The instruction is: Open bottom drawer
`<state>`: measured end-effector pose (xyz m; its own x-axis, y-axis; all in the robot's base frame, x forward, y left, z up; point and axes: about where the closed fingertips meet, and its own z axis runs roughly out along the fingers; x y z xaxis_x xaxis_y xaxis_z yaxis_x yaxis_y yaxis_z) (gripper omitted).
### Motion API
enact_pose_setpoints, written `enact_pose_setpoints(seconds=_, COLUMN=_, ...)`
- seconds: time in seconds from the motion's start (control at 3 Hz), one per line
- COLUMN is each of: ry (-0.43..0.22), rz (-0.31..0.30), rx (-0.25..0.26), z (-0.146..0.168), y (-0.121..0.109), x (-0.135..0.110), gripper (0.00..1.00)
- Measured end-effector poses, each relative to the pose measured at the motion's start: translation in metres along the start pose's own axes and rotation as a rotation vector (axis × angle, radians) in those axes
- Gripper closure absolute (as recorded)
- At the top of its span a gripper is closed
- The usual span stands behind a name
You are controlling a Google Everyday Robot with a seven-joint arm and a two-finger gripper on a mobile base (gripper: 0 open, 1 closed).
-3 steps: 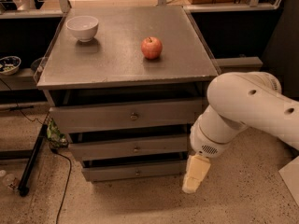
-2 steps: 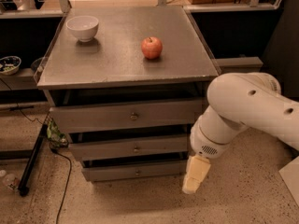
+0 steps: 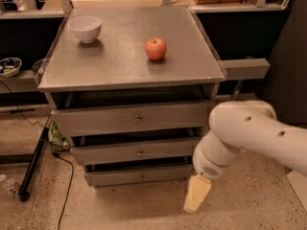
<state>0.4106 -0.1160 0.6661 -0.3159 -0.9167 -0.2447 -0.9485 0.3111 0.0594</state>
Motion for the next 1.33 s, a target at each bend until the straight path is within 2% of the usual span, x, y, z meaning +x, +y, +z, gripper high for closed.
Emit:
enact_pose_setpoints(seconds=0.67, ry=0.015, rz=0.072, rx=0.021, z=0.067, y=-0.008, x=0.028, gripper=0.00)
enact_pose_setpoints(seconds=1.0, ry=0.008, rz=0.092, rx=0.011, z=0.105, y=-0.027, x=0.036, gripper=0.00)
enact_pose_setpoints(seconds=1.33, ry=-0.044, rz=0.112, rx=-0.025, z=0.150, y=-0.065, x=0.051, gripper=0.00)
